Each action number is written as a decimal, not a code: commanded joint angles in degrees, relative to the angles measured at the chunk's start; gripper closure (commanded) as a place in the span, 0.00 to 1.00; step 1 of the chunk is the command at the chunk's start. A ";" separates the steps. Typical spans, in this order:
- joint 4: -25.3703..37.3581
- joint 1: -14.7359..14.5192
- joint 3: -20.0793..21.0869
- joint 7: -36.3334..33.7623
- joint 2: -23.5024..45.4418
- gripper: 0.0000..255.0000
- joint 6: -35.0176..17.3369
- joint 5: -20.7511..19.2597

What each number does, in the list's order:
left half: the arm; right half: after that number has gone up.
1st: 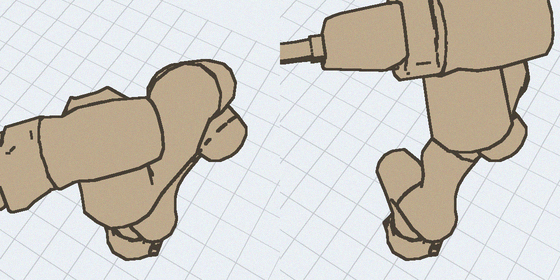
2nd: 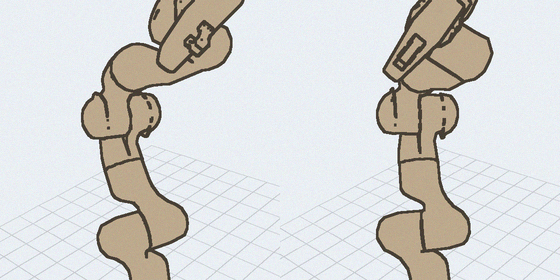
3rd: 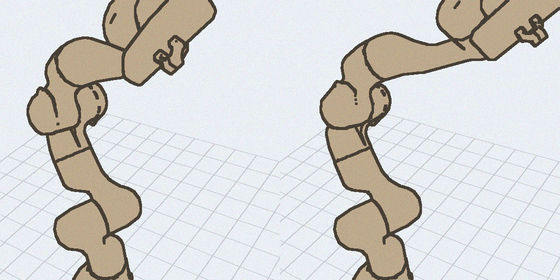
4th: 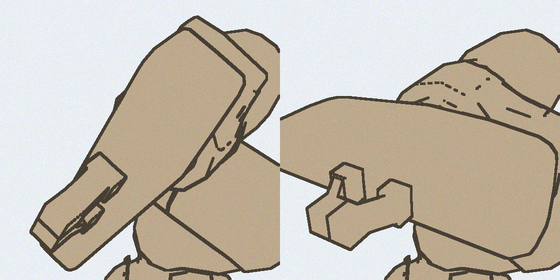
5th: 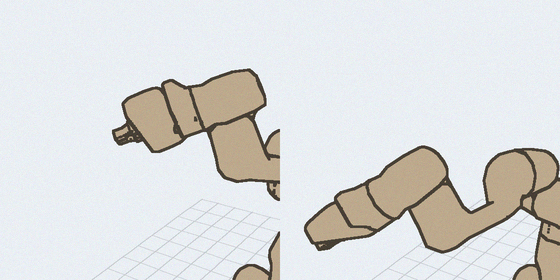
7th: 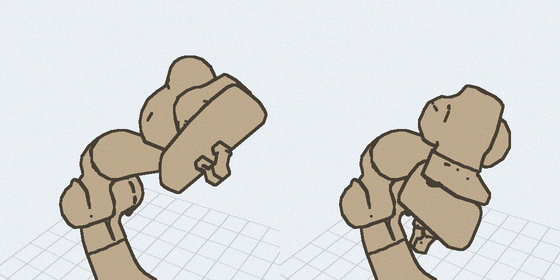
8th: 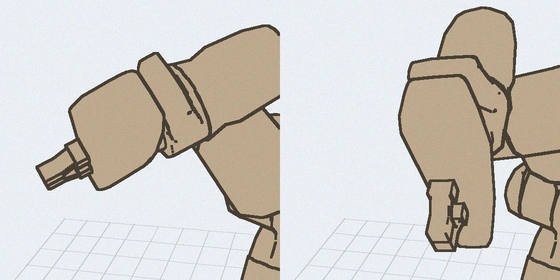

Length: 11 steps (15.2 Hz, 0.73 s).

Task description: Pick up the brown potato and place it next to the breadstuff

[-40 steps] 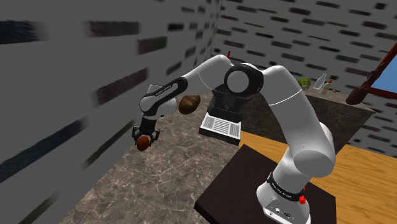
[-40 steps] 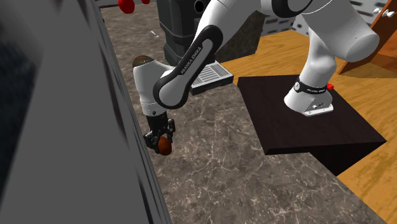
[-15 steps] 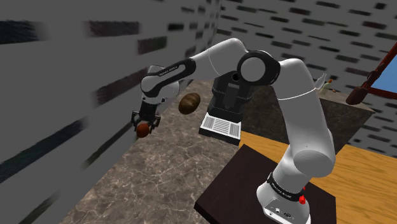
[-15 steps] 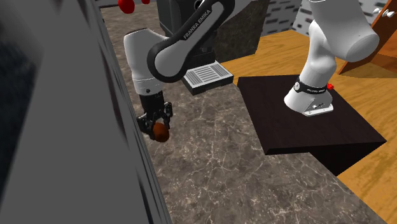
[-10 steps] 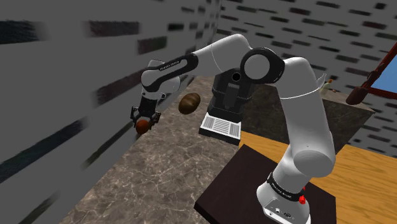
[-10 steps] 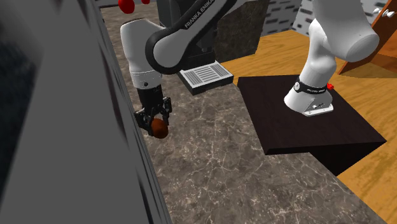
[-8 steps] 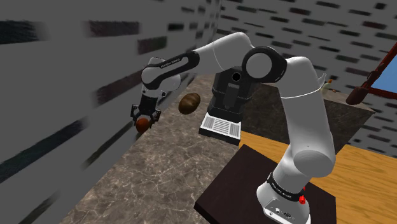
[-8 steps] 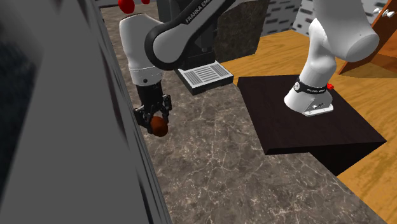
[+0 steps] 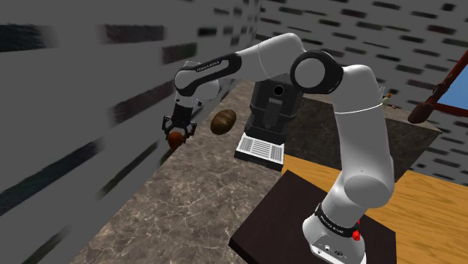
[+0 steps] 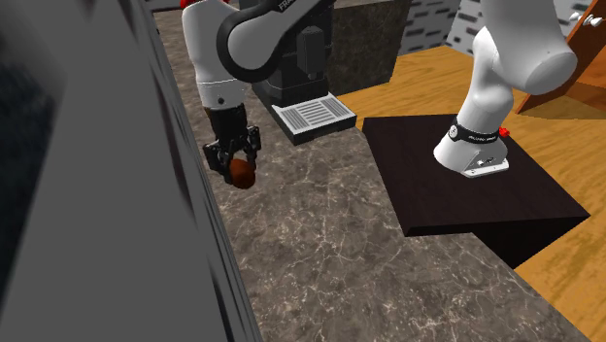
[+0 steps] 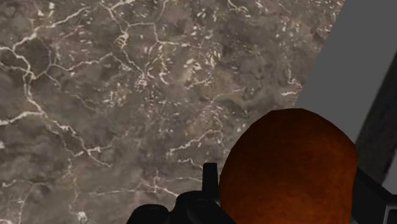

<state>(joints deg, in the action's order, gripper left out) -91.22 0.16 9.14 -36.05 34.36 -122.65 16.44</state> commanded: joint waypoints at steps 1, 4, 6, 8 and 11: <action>-0.26 1.82 -0.48 2.22 -0.22 1.00 0.67 0.15; -0.11 4.51 -1.28 5.42 -0.33 1.00 1.99 0.26; 0.37 6.27 -1.84 7.48 -0.17 1.00 2.99 0.26; 1.15 8.00 -2.41 9.48 0.18 1.00 4.10 0.21; 2.92 10.54 -3.30 12.38 1.06 1.00 5.96 0.05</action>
<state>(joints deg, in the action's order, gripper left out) -88.55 9.88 6.11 -24.75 35.11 -117.01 16.48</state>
